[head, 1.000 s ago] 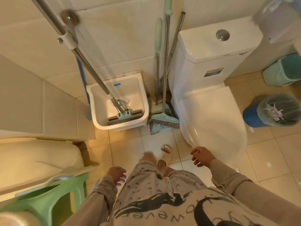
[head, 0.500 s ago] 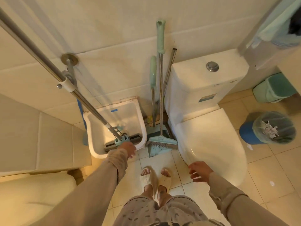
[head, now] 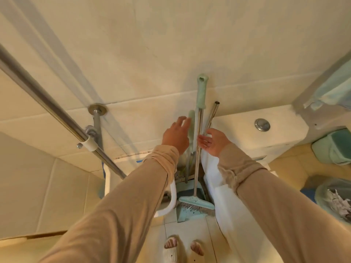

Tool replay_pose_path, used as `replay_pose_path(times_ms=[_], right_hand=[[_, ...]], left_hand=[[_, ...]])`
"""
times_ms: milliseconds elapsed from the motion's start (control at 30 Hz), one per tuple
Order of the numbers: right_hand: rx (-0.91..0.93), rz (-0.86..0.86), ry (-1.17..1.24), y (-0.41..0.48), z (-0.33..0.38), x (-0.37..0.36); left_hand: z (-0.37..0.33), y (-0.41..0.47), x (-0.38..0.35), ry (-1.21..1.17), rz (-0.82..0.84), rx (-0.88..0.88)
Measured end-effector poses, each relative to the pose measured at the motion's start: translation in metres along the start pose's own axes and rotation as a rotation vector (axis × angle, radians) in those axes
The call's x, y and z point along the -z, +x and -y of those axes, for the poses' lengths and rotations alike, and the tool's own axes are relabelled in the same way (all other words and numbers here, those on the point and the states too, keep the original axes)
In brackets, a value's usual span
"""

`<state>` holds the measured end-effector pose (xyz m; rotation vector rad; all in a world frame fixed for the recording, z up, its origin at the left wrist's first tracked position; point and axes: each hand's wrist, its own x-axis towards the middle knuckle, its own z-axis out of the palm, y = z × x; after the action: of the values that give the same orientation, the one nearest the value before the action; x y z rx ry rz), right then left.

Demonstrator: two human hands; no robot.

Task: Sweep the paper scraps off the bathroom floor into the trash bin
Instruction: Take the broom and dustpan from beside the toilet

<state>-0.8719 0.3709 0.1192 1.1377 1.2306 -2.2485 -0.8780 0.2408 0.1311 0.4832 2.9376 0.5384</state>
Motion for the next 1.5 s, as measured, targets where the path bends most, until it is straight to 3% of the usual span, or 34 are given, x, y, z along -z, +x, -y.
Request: replay_pose_path(times_ms=[167, 400, 600, 733, 833, 933, 1033, 1133, 1433, 1500], right_hand=[[0.006, 0.072, 0.087, 0.017, 0.025, -0.02], [0.001, 0.108, -0.049, 0.034, 0.031, -0.03], [-0.042, 0.098, -0.003, 0.028, 0.028, -0.028], [-0.154, 0.062, 0.159, 0.006, 0.013, -0.01], [-0.223, -0.028, 0.335, -0.015, -0.002, 0.004], [-0.231, -0.068, 0.575, -0.038, -0.025, 0.018], [-0.185, -0.102, 0.628, -0.055, -0.055, 0.032], [-0.267, -0.171, 0.857, -0.064, -0.072, 0.043], [-0.244, -0.16, 0.937, -0.105, -0.119, 0.064], [-0.255, -0.175, 0.918, -0.116, -0.129, 0.07]], left_hand=[[0.008, 0.018, -0.004, 0.421, 0.023, -0.357], [0.011, 0.032, 0.001, 0.754, 0.103, -0.509], [0.005, 0.029, 0.003, 0.811, 0.14, -0.489], [0.001, 0.016, 0.0, 0.809, 0.168, -0.457], [-0.009, 0.002, 0.001, 0.937, 0.057, -0.577], [-0.023, -0.007, -0.001, 0.971, 0.193, -0.67], [-0.038, -0.018, -0.001, 1.029, 0.226, -0.743], [-0.046, -0.031, -0.006, 1.073, 0.287, -0.765], [-0.061, -0.075, -0.014, 1.022, 0.226, -0.847], [-0.063, -0.085, -0.016, 0.967, 0.281, -0.88]])
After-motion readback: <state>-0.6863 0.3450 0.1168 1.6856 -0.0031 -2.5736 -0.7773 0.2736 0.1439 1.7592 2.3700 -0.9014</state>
